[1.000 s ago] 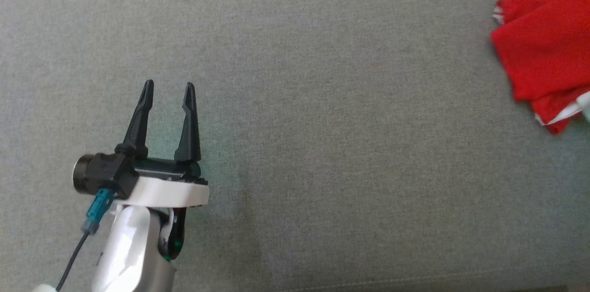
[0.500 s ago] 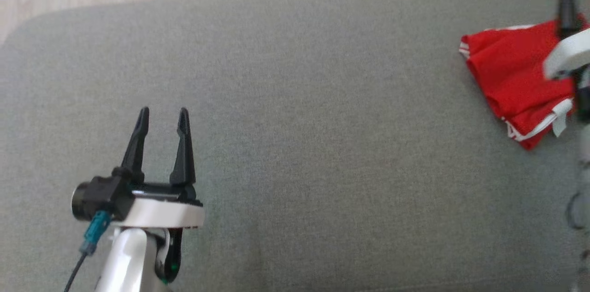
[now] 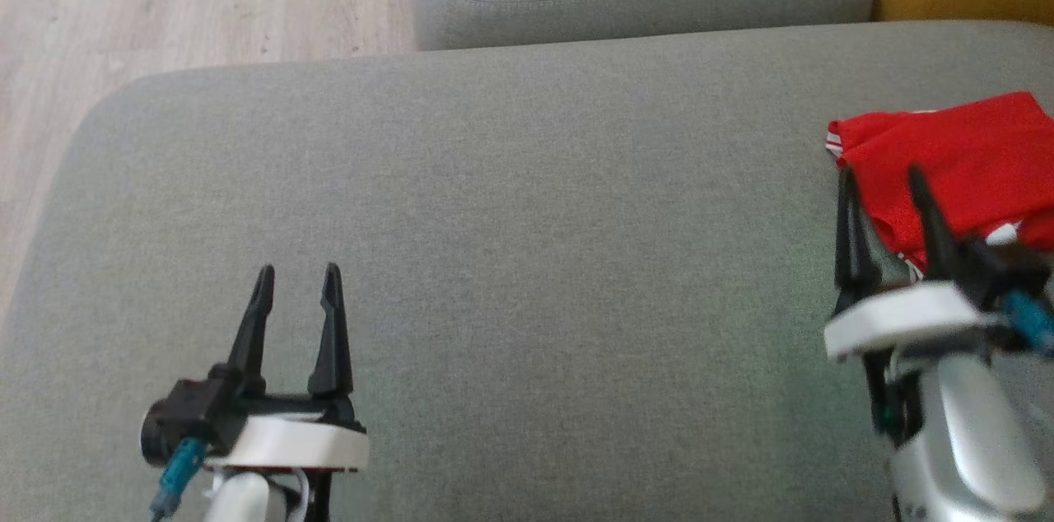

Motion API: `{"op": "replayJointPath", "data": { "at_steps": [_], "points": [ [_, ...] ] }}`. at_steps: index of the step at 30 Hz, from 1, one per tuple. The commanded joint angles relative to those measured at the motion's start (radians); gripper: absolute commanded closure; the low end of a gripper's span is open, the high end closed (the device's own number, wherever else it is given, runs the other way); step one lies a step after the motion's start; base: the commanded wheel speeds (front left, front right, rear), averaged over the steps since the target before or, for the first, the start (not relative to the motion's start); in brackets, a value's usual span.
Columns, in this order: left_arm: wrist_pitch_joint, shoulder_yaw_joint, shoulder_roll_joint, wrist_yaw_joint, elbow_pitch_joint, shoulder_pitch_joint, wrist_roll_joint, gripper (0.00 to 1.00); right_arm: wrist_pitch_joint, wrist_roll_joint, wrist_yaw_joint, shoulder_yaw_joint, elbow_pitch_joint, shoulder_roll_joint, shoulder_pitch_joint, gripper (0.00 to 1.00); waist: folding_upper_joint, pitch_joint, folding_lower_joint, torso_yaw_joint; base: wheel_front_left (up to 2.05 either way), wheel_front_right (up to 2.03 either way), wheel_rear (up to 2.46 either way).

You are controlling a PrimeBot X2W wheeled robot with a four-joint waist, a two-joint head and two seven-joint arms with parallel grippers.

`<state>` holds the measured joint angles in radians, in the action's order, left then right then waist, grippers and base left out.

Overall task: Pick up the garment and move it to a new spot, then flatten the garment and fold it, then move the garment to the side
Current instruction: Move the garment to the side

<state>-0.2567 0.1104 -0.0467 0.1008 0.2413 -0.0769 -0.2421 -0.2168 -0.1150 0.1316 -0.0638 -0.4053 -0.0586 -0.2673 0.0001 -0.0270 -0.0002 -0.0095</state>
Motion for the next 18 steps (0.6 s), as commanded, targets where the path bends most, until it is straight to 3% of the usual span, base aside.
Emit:
{"op": "replayJointPath", "data": {
  "at_steps": [1, 4, 18],
  "points": [
    [-0.005, -0.018, -0.004, -0.006, -0.035, -0.024, -0.005, 0.00, -0.013, -0.009, -0.001, 0.029, 0.036, 0.007, -0.019, 0.00, -0.0001, 0.006, 0.0002, 0.005, 0.00, 0.00, 0.00],
    [-0.005, -0.012, -0.004, -0.012, -0.032, -0.007, -0.020, 0.00, -0.028, -0.079, -0.001, 0.050, 0.034, 0.008, 0.036, 0.00, -0.0001, 0.016, 0.0002, 0.011, 0.00, 0.00, 0.00],
    [-0.005, -0.009, -0.004, -0.016, -0.037, 0.015, -0.048, 0.00, -0.043, -0.082, -0.001, 0.118, 0.036, 0.008, 0.080, 0.00, -0.0001, 0.022, 0.0002, 0.002, 0.00, 0.00, 0.00]
  ]
}}
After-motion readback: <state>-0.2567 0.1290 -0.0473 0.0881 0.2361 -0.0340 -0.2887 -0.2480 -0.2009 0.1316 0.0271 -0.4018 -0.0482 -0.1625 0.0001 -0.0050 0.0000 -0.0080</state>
